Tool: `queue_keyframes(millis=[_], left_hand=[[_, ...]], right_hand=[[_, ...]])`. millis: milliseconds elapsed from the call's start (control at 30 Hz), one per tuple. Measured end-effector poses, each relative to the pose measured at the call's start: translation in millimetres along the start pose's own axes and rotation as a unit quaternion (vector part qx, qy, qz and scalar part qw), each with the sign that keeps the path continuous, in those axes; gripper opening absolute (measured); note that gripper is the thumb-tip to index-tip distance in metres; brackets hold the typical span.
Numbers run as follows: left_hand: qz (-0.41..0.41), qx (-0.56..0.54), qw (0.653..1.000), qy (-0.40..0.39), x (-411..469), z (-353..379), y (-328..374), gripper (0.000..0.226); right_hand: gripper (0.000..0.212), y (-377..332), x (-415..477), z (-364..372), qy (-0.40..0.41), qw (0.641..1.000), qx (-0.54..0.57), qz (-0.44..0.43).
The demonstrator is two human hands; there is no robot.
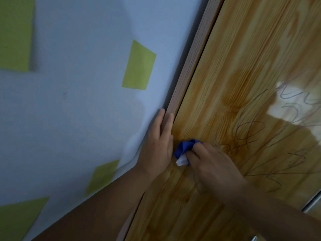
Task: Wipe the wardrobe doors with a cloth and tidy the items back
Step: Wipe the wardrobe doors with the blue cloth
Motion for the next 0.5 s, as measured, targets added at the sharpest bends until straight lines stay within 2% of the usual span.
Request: queue_keyframes(millis=[133,267,500], left_hand=[[0.092,0.056,0.994,-0.010,18,6,25,0.060],[0.147,0.096,0.984,-0.012,41,18,41,0.056],[0.175,0.142,0.974,0.026,43,23,40,0.053]], right_hand=[[0.047,69,15,-41,0.067,0.994,-0.042,0.078],[0.035,119,32,-72,0.131,0.981,-0.035,0.141],[0.030,94,21,-40,0.095,0.987,-0.043,0.125]])
Point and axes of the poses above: each hand's wrist, its own x-axis towards the middle knuckle, its own z-axis out of the palm, y = z × x, the point moved 9 cm from there along x, towards the middle knuckle, and after that the axes turned 15 degrees about -x, right-handed, at the moved point
